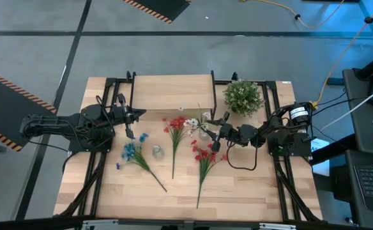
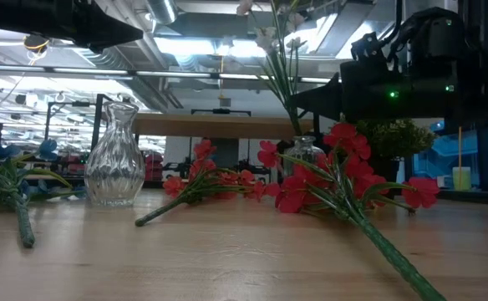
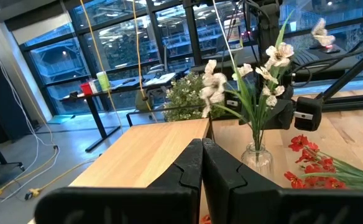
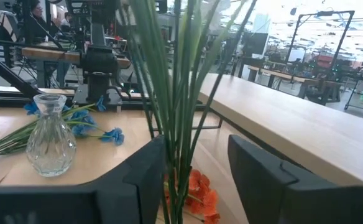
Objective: Pick and place flowers into a vace then onto a shelf
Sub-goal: Put the white flowers into the right transparent vase
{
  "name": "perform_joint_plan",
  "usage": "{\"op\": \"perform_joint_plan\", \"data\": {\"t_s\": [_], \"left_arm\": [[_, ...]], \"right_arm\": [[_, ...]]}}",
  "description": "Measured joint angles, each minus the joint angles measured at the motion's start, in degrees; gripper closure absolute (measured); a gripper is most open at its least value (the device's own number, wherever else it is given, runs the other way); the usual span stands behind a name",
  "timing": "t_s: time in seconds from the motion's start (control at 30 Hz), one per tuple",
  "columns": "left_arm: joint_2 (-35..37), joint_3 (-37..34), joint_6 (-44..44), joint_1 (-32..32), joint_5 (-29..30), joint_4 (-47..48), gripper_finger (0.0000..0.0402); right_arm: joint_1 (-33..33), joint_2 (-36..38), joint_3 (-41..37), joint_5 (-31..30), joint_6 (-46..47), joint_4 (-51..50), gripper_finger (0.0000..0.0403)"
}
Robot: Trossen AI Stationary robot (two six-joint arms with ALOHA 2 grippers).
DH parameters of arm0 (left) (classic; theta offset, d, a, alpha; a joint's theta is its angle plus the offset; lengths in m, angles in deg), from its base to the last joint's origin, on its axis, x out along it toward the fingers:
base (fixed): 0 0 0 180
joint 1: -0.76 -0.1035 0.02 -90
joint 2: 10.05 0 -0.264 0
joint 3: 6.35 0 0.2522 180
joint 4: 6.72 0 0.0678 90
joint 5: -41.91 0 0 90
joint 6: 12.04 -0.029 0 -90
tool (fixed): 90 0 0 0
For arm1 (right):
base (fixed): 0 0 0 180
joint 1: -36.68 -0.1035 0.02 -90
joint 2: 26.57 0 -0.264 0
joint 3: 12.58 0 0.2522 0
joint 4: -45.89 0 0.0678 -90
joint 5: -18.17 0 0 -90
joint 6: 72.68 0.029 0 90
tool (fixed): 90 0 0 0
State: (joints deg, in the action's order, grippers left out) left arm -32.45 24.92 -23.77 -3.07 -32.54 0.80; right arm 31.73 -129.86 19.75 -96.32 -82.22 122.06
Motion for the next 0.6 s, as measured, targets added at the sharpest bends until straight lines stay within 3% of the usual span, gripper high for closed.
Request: {"op": "perform_joint_plan", "data": {"t_s": [0.27, 0.6], "left_arm": [[0.01, 0.01, 0.00, -0.01, 0.00, 0.00, 0.0398], [0.01, 0.00, 0.00, 0.00, 0.00, 0.02, 0.0398]], "right_arm": [[0.00, 0.00, 0.00, 0.06, -2.76, 0.15, 0.0167], [0.00, 0.00, 0.00, 0.06, -2.73, 0.13, 0.0161]]}}
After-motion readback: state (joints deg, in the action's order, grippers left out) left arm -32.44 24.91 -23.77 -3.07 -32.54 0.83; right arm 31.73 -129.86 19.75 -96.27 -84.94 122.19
